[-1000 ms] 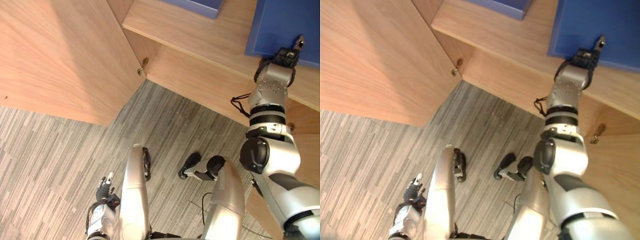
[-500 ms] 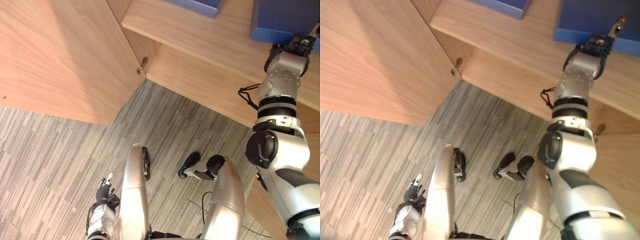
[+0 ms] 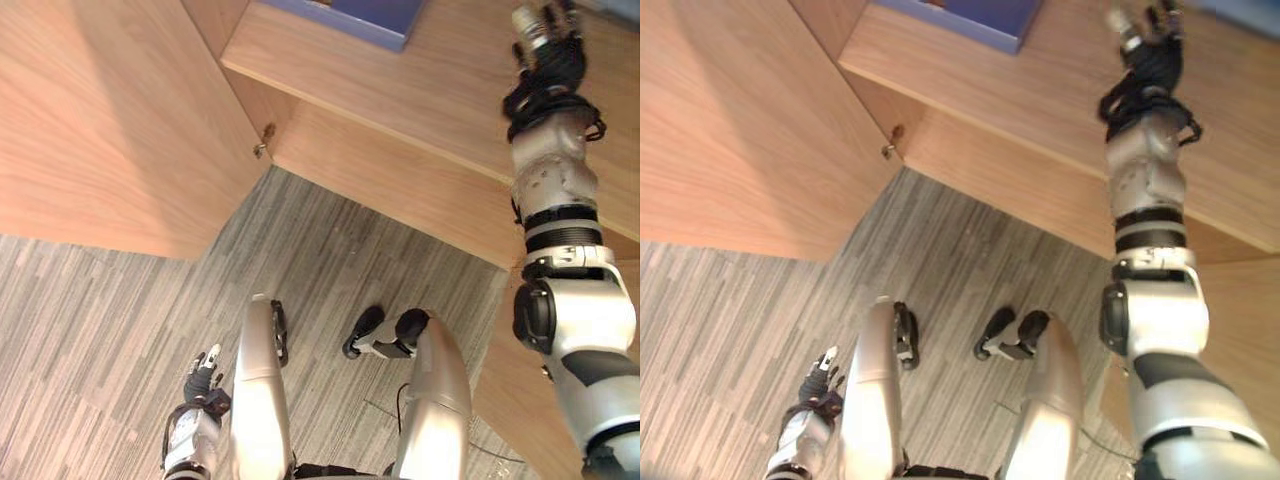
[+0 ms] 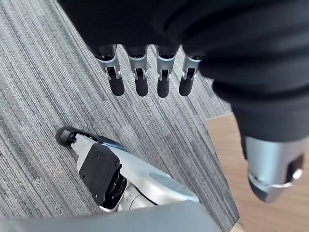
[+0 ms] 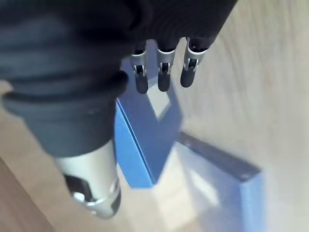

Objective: Walk over to the cabinet, pick up the folder, carry it to the office cabinet, place the folder inside the office cabinet, then close the office cabinet door

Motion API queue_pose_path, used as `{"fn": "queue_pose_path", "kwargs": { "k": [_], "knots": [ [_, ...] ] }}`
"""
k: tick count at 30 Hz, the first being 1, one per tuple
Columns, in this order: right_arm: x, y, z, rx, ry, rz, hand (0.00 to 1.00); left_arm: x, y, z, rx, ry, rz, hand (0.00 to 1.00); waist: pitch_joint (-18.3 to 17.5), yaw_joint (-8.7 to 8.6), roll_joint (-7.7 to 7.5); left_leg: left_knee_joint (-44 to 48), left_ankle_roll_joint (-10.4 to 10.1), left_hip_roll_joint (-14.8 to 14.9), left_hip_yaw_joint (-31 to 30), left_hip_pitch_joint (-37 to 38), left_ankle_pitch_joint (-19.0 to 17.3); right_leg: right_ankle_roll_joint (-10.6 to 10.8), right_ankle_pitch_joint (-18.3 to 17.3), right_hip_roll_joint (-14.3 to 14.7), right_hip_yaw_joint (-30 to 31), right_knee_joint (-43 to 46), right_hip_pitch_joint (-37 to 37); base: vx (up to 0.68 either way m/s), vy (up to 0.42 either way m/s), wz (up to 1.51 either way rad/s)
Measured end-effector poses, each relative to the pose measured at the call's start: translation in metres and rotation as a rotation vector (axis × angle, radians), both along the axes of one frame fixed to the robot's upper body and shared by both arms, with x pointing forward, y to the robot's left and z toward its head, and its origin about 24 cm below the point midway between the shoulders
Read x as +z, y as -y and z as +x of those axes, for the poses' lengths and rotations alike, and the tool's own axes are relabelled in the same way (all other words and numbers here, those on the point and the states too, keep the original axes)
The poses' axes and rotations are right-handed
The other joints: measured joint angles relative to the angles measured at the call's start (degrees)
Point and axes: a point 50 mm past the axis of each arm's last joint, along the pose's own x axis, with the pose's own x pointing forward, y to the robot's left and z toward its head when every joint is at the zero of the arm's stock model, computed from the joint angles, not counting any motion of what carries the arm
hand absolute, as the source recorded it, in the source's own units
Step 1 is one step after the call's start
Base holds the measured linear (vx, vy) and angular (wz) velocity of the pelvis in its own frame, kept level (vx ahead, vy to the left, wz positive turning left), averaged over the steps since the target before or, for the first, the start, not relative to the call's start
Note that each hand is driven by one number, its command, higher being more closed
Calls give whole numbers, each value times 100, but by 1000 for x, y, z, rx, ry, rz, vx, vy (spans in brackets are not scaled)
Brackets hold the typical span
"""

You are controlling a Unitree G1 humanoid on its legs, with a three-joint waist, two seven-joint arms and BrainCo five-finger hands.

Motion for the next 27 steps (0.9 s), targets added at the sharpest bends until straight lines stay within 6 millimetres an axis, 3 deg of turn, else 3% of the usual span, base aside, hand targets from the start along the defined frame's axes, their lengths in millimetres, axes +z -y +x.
{"fn": "queue_pose_path", "kwargs": {
  "k": [1, 5, 9, 13, 24, 27],
  "knots": [
    [-18, 0, 3, 12, -86, -146, 0, 0, -1, 0, -15, 7, -1, 0, 3, 2, -27, -15, 1, 2, 0, 28, 0, 27, -13, 12, -4, -31, 36, -4, 53, -2],
    [-56, -5, 4, 74, -221, -376, 0, 0, -2, -1, -64, -5, 15, 0, 0, -3, -69, -37, 13, 2, 18, 91, -6, 44, -3, 13, -5, -71, 106, -8, 61, -1],
    [-64, -4, -1, 120, -269, -646, 0, -1, -4, -3, -90, -13, 18, 0, -14, 3, -165, -83, 15, 2, 58, 150, -4, 59, 6, 13, 0, -103, 143, -5, 61, 0],
    [-75, -8, -4, 158, -292, -799, 0, -4, -5, -6, -96, -27, 13, 0, -10, -10, -189, -204, 28, 3, 133, 304, 3, 70, 13, 13, 22, -189, 250, 0, 50, -1],
    [-83, -12, -5, 165, -303, -902, 0, -7, -5, -9, -108, -48, 14, 0, -22, 3, -208, -323, 23, 43, 164, 455, 18, 75, 14, 72, 18, -292, 360, 0, 43, -1],
    [-99, -19, -6, 169, -331, -940, 0, -9, -4, -11, -133, -70, 31, 0, -22, 1, -209, -473, 3, 84, 169, 661, 35, 104, 39, 165, -28, -464, 581, -6, 26, -3]
  ]
}}
